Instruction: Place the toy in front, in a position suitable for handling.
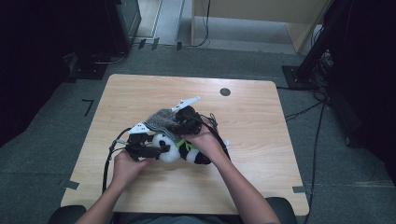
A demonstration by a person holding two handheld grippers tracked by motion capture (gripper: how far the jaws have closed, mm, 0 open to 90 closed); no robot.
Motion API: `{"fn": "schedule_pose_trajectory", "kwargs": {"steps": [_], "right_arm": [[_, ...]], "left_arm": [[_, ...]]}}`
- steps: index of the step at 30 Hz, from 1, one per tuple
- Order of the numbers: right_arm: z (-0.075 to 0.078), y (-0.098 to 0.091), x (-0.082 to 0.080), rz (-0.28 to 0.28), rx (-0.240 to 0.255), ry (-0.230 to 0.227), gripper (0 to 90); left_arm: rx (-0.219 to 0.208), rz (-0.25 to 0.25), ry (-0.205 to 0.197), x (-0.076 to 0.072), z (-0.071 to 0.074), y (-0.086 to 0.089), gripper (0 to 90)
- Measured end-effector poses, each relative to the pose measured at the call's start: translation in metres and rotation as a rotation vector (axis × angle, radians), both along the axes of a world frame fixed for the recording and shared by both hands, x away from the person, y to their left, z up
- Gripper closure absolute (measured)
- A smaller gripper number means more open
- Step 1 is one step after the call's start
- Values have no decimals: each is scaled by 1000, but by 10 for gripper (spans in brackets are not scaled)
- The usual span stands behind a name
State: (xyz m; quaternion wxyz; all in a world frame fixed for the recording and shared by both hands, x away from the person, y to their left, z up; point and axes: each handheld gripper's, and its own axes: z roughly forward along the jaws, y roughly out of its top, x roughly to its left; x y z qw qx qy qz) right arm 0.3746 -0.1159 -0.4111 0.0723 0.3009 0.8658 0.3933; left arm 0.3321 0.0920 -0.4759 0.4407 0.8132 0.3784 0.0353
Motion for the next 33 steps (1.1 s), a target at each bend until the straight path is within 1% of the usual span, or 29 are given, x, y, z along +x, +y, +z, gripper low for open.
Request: {"fn": "schedule_pose_trajectory", "kwargs": {"steps": [1, 2, 3, 5, 7, 9, 11, 13, 15, 18, 19, 21, 22, 24, 26, 28, 30, 32, 33], "right_arm": [[0, 0, 0, 0, 4, 6, 706], [-1, 0, 2, -11, 15, 34, 703], [-1, -2, 4, -20, 32, 60, 704], [-3, -5, 9, -18, 61, 85, 704], [-6, -10, 14, -15, 98, 121, 704], [-6, -11, 14, -12, 101, 131, 715], [-6, -10, 14, -25, 83, 149, 741], [-6, -10, 13, -16, 65, 129, 750], [-6, -11, 14, -21, 51, 120, 765], [-3, -14, 16, -58, -16, 82, 783], [-3, -16, 18, -69, -29, 86, 785], [-3, -21, 22, -78, -16, 106, 785], [-4, -23, 23, -82, -12, 109, 785], [-4, -24, 24, -84, -15, 102, 784], [-4, -24, 24, -85, -26, 86, 781], [-4, -25, 24, -88, -26, 84, 781], [-2, -27, 24, -95, -17, 83, 782], [2, -30, 23, -109, 9, 88, 782], [5, -32, 23, -116, 19, 79, 782]], "left_arm": [[1, -1, -1, 0, 0, 0, 248], [-2, 0, -1, 0, 0, 0, 252], [-5, 1, 2, 1, -1, 0, 255], [-11, 4, 7, 1, -1, 1, 265], [-12, 6, 11, 2, -1, 1, 268], [-2, 3, 9, 2, -1, 0, 269], [5, 4, 4, 1, -1, -1, 270], [1, 8, 7, 1, -1, -1, 274], [-7, 9, 13, 2, -1, 0, 286], [-16, 10, 17, 3, -1, 1, 294], [-17, 10, 16, 2, -2, 1, 294], [-19, 11, 15, 2, -2, 1, 294], [-22, 13, 15, 2, -2, 1, 294], [-24, 15, 16, 2, -2, 1, 294], [-25, 16, 16, 2, -2, 1, 295], [-27, 16, 15, 2, -2, 1, 295], [-26, 14, 13, 2, -2, 1, 294], [-22, 10, 10, 1, -1, 1, 293], [-21, 9, 10, 1, -1, 1, 293]]}}
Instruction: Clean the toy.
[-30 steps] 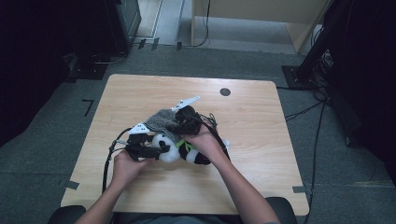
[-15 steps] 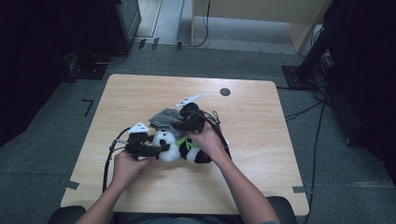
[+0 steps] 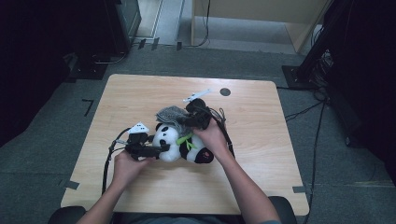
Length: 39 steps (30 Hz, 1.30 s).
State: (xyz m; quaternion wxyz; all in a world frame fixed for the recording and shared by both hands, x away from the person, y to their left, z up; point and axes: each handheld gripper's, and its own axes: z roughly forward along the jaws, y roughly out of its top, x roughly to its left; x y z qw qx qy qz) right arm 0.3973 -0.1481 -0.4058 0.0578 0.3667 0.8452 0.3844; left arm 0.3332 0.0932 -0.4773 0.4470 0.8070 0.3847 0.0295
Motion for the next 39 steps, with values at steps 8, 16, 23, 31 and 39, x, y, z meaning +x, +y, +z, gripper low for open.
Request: {"fn": "schedule_pose_trajectory", "kwargs": {"steps": [8, 16, 23, 31, 39], "right_arm": [[24, -32, -1, -88, 73, -92, 780], [38, -21, -13, -31, 112, -123, 773], [9, 29, -23, 88, 18, -81, 765], [-9, 33, -21, 96, 0, -80, 716], [-10, 28, -18, 92, -62, -112, 750]], "left_arm": [[0, 0, -4, -1, 0, 0, 292], [0, 11, -10, -2, 0, -1, 289], [-13, 15, -15, -2, -1, 0, 277], [-13, 23, -22, -1, -2, 0, 269], [-10, 25, -15, 0, -1, -1, 270]]}}
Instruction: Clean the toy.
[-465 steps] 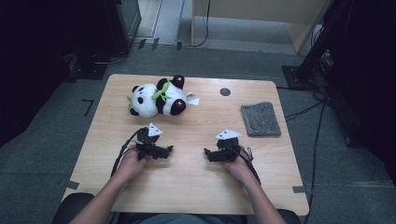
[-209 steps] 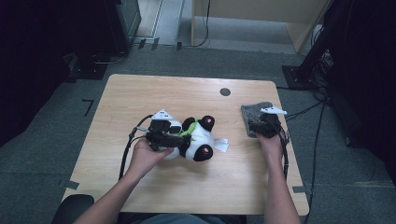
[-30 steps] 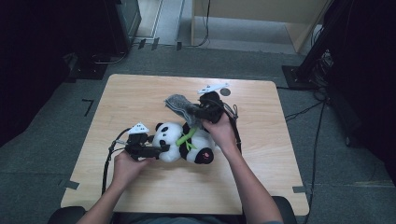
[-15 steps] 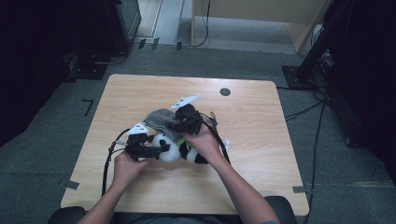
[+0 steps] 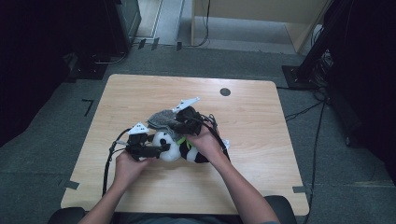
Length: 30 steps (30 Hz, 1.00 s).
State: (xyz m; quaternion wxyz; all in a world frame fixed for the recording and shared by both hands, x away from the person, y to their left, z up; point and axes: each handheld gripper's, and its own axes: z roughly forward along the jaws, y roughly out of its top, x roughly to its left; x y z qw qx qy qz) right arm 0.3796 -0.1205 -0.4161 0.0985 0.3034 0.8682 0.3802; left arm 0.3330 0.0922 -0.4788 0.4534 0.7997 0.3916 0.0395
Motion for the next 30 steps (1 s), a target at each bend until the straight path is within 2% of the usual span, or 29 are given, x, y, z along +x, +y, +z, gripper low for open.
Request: {"fn": "schedule_pose_trajectory", "kwargs": {"steps": [3, 8, 12, 16, 20, 25, 27, 30], "right_arm": [[-1, -9, 6, -40, -34, -6, 759], [-1, -23, 14, -67, 2, 43, 766], [1, -29, 15, -85, -2, 18, 767], [5, -36, 16, -110, 24, 18, 768], [10, -46, 16, -143, 55, -3, 770], [16, -61, 19, -192, 67, -17, 770], [21, -69, 19, -208, 84, -35, 770], [30, -81, 18, -223, 138, -49, 770]], "left_arm": [[1, -1, 1, 0, 0, 0, 270], [3, -2, -1, 0, 1, -1, 270], [0, -3, -1, 0, 1, -1, 270], [-1, -5, 0, 1, 1, -1, 269], [-3, -5, 3, 1, 0, 0, 269], [-1, -6, 8, 1, 0, 0, 268], [0, -8, 6, 1, 0, 1, 267], [-2, -8, 9, 2, 0, 1, 264]]}}
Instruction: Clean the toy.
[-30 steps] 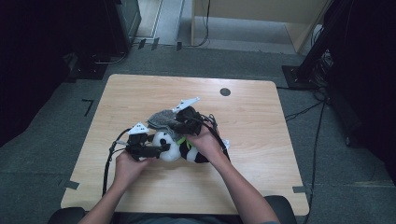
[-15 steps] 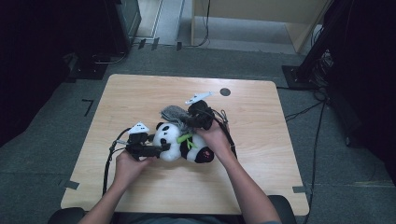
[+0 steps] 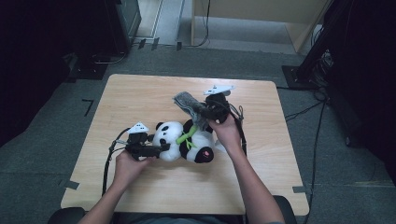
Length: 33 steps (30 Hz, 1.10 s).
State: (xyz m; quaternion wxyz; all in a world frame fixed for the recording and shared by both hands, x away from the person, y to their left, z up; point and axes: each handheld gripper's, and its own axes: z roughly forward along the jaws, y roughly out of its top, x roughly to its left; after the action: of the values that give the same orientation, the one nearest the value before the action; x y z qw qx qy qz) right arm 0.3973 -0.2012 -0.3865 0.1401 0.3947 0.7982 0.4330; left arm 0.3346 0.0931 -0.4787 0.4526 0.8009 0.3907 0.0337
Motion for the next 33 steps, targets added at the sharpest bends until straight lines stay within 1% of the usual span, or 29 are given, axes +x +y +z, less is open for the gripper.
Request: {"fn": "schedule_pose_trajectory", "kwargs": {"steps": [2, 5, 6, 8, 10, 12, 14, 16, 17, 19, 20, 22, 24, 28, 29, 31, 33], "right_arm": [[4, -5, -1, 1, 30, -7, 769], [12, -11, -6, 4, 71, -35, 768], [15, -13, -8, 4, 77, -44, 768], [24, -18, -13, -4, 70, -87, 767], [29, -25, -17, -15, 62, -99, 766], [31, -32, -19, -26, 67, -102, 766], [28, -39, -21, -35, 73, -88, 766], [23, -42, -23, -42, 57, -67, 765], [20, -43, -25, -43, 49, -69, 765], [14, -45, -28, -42, 37, -58, 764], [11, -46, -31, -41, 30, -62, 764], [6, -47, -35, -31, 32, -89, 763], [0, -46, -40, -24, 36, -96, 763], [-9, -43, -44, -26, 27, -70, 762], [-11, -43, -45, -29, 33, -63, 762], [-16, -42, -47, -35, 40, -62, 763], [-20, -42, -48, -39, 22, -69, 763]], "left_arm": [[-1, 0, 1, 0, 0, 0, 263], [-1, 2, 4, 0, 0, 0, 261], [1, 1, 4, 0, 0, 0, 261], [2, -1, 8, 1, 1, 0, 260], [0, 1, 12, 1, 1, 0, 259], [-3, 1, 15, 2, 1, 0, 259], [-2, 3, 22, 2, 2, 0, 259], [1, 1, 26, 3, 2, 0, 259], [3, -1, 28, 3, 2, 0, 259], [2, -1, 30, 4, 2, 0, 259], [1, -2, 31, 4, 2, 0, 259], [0, -2, 31, 4, 2, 0, 259], [-3, 1, 31, 3, 2, 0, 259], [-6, -3, 31, 4, 2, 0, 259], [-8, -6, 35, 5, 2, 1, 259], [-11, -6, 41, 6, 2, 0, 259], [-12, -4, 45, 7, 2, 0, 259]]}}
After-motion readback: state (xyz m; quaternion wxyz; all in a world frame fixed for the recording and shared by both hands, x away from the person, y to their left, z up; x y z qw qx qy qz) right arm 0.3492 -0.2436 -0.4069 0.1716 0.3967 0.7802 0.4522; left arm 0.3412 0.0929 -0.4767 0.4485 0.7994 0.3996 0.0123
